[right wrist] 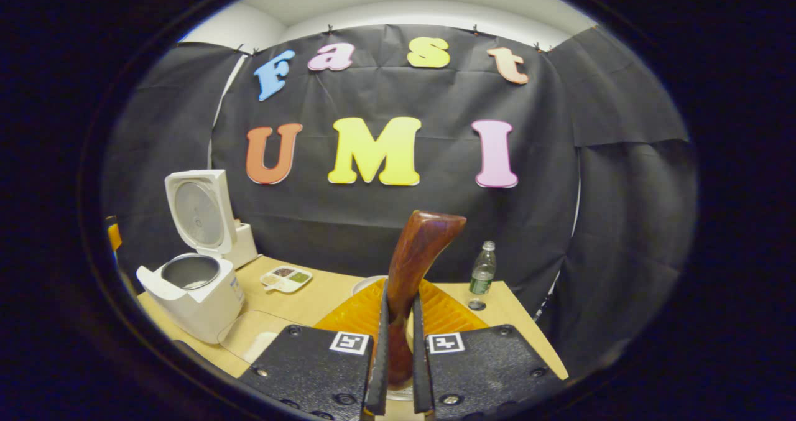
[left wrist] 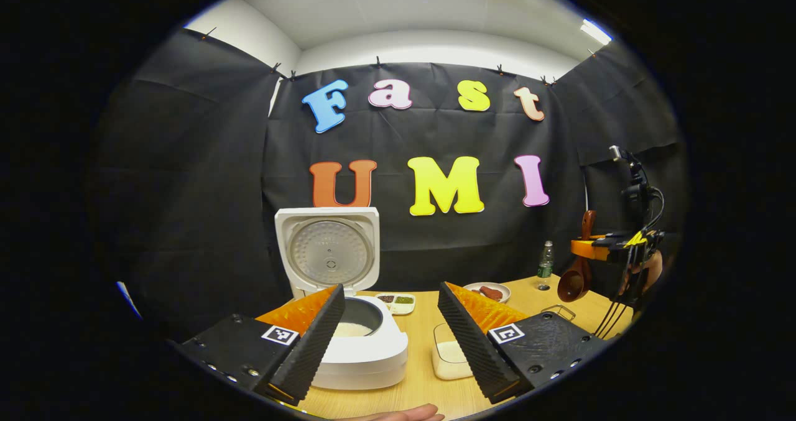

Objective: Close the left gripper, press the button to open the rice cooker; take a wooden spoon from the chopstick holder with the right hand, scoop a spoonful of rice and pour it into the rice cooker, then put the wooden spoon back into the chopstick holder.

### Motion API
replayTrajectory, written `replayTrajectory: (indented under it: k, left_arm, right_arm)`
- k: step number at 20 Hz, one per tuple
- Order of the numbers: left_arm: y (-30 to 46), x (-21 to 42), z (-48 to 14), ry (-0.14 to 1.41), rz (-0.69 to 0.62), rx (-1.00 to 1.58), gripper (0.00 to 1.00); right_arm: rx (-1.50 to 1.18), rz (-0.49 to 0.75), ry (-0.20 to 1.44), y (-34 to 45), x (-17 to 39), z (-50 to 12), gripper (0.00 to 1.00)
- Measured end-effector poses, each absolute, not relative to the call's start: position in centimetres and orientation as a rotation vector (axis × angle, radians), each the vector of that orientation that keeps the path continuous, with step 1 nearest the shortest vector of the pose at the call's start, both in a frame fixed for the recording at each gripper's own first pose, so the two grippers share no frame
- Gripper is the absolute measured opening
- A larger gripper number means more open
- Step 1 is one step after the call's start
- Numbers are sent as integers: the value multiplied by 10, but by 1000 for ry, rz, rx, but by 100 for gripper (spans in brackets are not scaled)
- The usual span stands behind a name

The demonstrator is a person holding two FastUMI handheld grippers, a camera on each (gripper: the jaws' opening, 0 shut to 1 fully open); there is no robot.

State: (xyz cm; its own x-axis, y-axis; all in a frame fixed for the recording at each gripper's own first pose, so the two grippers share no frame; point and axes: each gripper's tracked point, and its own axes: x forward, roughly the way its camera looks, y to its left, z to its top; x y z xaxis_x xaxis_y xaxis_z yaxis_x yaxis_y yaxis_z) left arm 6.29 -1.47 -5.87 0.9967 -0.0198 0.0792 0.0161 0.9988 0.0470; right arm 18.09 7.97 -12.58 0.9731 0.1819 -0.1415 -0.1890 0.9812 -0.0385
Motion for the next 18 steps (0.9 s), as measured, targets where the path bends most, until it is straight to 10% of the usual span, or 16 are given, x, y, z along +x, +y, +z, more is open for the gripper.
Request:
replayTrajectory:
  k: [11,14,18]
  left_arm:
    - [-23,65,-64,-59,-7,63,95]
    - [-21,68,-63,-55,1,53,95]
    - [-18,74,-64,-43,12,46,96]
  right_arm:
    - [14,159,276,53,206,-187,27]
    - [-30,66,211,30,210,-175,63]
    - [-49,22,167,13,199,-162,88]
